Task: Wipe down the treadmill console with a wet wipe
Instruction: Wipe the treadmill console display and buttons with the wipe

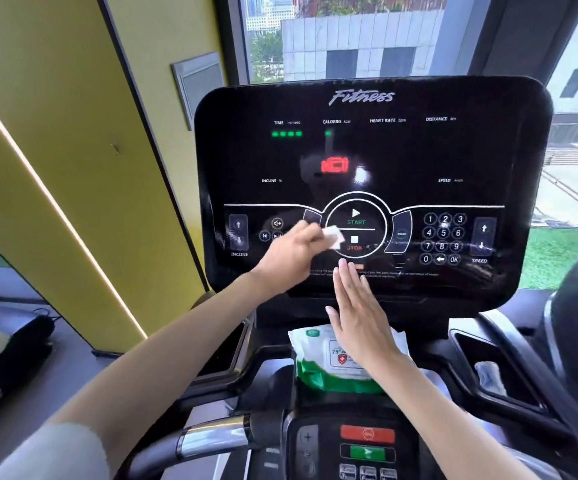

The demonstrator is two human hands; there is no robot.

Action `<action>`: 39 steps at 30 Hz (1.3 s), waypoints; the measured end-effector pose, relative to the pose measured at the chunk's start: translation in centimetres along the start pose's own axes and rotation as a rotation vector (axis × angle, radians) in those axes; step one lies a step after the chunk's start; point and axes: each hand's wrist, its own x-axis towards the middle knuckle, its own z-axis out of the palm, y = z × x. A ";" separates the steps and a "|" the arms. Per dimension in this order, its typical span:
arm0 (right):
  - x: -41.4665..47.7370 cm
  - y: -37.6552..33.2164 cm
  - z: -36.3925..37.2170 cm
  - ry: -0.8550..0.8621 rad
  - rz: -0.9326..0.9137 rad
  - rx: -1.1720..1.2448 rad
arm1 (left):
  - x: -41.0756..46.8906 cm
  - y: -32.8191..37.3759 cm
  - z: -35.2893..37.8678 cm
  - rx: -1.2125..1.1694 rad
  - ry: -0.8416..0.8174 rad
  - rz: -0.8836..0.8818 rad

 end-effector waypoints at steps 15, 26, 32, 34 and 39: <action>0.0 0.0 0.0 0.004 -0.002 0.003 | -4.3 -3.4 -1.6 -0.052 -0.080 -0.123; 0.0 -0.2 0.1 -0.014 0.015 0.006 | -5.2 -1.0 -1.3 -0.004 0.021 -0.313; -0.1 1.2 -1.1 -0.086 -0.051 0.038 | -3.2 -1.9 -1.5 0.036 0.019 -0.169; -0.4 2.1 -1.4 -0.084 -0.059 0.032 | -2.3 -1.5 -1.2 0.001 0.211 -0.387; -2.0 4.4 -2.0 -0.020 -0.015 -0.001 | -2.5 1.3 0.9 0.134 -0.378 0.340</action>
